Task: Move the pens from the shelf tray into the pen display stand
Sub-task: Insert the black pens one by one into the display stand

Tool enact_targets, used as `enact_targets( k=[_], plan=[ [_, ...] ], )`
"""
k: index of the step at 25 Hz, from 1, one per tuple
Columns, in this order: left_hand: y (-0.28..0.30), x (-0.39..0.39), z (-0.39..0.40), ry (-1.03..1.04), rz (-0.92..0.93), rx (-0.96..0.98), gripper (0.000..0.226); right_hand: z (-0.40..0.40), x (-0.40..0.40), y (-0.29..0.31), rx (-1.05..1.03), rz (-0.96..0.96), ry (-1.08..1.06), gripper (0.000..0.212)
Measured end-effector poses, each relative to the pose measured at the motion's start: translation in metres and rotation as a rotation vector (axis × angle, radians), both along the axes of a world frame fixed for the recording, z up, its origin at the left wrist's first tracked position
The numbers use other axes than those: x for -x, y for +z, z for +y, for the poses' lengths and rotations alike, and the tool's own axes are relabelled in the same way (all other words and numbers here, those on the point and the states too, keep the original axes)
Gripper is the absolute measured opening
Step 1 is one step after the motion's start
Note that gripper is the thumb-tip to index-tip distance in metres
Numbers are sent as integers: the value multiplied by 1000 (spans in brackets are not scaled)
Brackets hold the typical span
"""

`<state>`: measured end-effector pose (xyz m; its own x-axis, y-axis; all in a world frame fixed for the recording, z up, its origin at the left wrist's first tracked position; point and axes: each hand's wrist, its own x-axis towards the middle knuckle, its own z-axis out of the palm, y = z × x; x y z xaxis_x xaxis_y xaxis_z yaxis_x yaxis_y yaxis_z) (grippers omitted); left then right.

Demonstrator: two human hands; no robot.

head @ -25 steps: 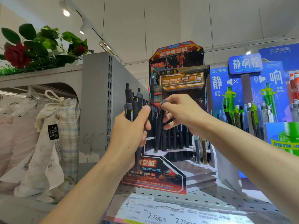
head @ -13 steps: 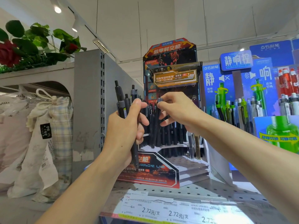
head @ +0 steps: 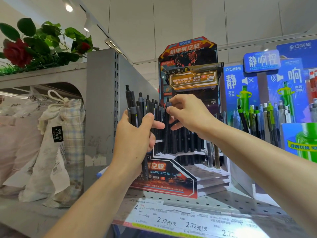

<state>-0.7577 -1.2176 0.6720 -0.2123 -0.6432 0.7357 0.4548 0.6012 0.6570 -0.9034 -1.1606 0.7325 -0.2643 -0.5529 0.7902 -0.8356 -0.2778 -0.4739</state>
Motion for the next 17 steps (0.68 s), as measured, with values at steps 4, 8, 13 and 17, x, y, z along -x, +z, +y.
enact_targets(
  k=[4,8,13,17],
  plan=[
    [-3,0,-1,0,-24,9,32,4,2,2,-10,8,20,27],
    [-4,3,-1,2,-19,24,30,6,3,-2,-78,-28,60,33],
    [-5,8,-2,-12,-8,16,27,5,1,-7,-100,159,-18,32],
    [-5,9,-2,-24,-8,14,31,0,0,-8,-79,246,-122,27]
  ],
)
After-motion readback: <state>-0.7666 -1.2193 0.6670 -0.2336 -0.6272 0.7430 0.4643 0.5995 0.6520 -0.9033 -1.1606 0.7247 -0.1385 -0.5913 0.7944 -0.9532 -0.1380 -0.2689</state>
